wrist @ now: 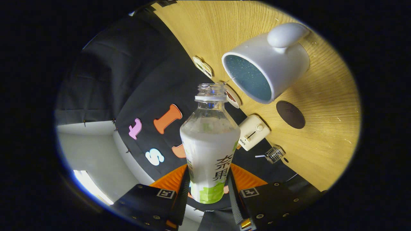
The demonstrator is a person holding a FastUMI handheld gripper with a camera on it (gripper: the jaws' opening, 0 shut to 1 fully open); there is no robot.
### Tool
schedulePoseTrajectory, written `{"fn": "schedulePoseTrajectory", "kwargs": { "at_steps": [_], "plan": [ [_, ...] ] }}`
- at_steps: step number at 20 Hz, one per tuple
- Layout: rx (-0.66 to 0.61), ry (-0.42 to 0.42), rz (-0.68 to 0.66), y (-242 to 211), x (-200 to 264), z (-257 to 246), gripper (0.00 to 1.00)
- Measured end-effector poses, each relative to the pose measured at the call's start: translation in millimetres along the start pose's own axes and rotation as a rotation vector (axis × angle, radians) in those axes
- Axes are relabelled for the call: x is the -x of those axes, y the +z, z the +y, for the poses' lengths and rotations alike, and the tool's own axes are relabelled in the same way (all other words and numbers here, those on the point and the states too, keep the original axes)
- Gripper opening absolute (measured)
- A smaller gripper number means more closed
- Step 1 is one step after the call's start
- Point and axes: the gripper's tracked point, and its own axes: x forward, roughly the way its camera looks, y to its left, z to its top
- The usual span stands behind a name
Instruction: Take the bottle from table, then pour the juice into the cup, finally place the bottle on the coaster
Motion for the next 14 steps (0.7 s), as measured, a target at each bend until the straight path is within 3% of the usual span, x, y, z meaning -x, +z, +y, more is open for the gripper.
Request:
{"fn": "schedulePoseTrajectory", "kwargs": {
  "at_steps": [4, 7, 12, 14],
  "plan": [
    [0.229, -0.123, 0.005, 9, 2, -35, 0.59],
    [0.27, -0.088, 0.012, 18, 11, -40, 0.59],
    [0.634, -0.148, 0.068, -1, 6, -70, 0.59],
    [0.744, -0.088, 0.069, -5, 6, -57, 0.59]
  ]
}}
